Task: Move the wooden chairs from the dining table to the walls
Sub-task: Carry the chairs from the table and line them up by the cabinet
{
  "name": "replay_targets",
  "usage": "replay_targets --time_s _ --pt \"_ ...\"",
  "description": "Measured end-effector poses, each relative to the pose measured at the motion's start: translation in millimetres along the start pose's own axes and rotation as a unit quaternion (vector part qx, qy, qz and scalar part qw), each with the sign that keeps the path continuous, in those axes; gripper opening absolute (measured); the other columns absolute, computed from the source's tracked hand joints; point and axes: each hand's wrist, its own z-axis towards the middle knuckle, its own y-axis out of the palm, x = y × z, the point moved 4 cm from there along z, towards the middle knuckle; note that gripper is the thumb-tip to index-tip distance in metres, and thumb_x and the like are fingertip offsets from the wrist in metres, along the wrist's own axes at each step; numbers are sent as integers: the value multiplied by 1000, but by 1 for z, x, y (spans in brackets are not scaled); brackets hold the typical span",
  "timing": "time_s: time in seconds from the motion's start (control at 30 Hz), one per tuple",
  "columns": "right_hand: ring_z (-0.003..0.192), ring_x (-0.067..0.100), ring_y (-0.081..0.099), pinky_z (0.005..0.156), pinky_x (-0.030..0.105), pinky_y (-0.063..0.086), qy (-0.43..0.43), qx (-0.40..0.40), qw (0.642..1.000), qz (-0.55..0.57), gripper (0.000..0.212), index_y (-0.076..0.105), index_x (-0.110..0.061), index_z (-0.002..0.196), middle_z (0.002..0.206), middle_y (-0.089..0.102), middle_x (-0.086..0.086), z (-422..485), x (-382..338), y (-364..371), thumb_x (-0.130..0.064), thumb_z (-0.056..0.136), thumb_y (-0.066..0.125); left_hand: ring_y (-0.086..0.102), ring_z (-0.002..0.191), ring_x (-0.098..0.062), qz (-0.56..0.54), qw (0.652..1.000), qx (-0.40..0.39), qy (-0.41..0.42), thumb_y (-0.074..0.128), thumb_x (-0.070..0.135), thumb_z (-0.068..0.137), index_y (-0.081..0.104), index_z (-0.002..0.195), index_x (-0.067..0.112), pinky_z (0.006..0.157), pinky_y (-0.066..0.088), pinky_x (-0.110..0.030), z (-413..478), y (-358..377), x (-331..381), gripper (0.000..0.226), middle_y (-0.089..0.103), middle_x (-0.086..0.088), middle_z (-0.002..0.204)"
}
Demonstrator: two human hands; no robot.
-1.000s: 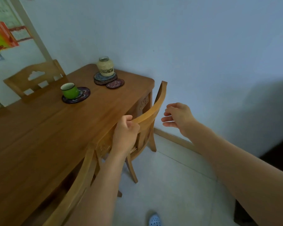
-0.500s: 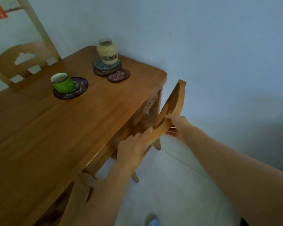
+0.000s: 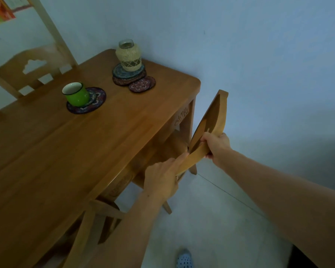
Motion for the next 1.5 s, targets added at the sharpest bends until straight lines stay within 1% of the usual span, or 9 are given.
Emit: replay_targets --time_s 0.07,0.17,0.33,0.47,0.7,0.97,1.2,1.33,1.5 --pt "73 26 65 58 40 61 -5 1 1000 5 38 46 -14 109 96 61 14 -4 2 -18 -5 75 61 62 102 -18 -6 1000 -3 3 63 33 91 16 152 38 74 38 -26 -4 2 17 77 60 4 124" --pt "72 29 64 72 49 59 -21 1 1000 6 37 49 -9 108 95 60 18 -15 3 -51 -3 74 60 62 99 -15 -20 1000 -9 17 65 36 90 18 150 39 72 35 -25 -12 6 45 77 61 5 120" --pt "69 31 65 65 51 60 -29 18 999 -9 41 49 -6 112 97 63 21 -39 15 -116 -2 73 60 63 96 -16 -28 999 -16 42 68 37 87 16 150 40 68 34 -26 -33 18 104 82 61 7 119" --pt "64 29 64 44 33 57 -31 29 999 -6 34 47 -10 103 90 61 17 -57 33 -169 -2 72 60 63 97 -20 -27 997 -21 64 69 34 85 15 149 41 69 36 -28 -56 33 153 84 60 7 124" --pt "57 21 57 32 25 49 -31 61 998 -12 32 45 -12 105 78 54 8 -88 63 -256 -4 78 59 61 107 -28 -53 993 -39 95 65 28 84 17 148 42 86 50 -40 -95 50 237 81 55 6 134" --pt "67 23 59 57 39 56 -18 85 996 15 35 47 -15 107 85 57 8 -116 116 -342 -4 76 60 58 109 -27 -95 986 -86 108 72 22 82 1 142 46 97 45 -45 -147 86 317 96 54 0 127" --pt "68 22 60 54 36 56 -19 82 996 20 33 46 -16 107 85 57 8 -137 141 -388 -5 79 61 58 107 -24 -87 985 -77 128 73 23 81 7 147 41 95 44 -40 -176 94 360 95 57 1 124" --pt "69 22 60 42 30 48 -21 94 995 11 35 48 -15 111 86 57 8 -149 146 -422 -5 79 61 58 108 -24 -83 984 -65 141 71 26 83 11 148 37 89 43 -35 -190 97 395 89 55 1 132" --pt "78 25 60 49 32 46 -31 104 994 -10 44 49 -15 119 95 59 10 -158 150 -461 -5 78 62 58 108 -25 -80 982 -78 151 66 32 86 12 152 32 91 45 -38 -200 104 435 85 55 -2 130"
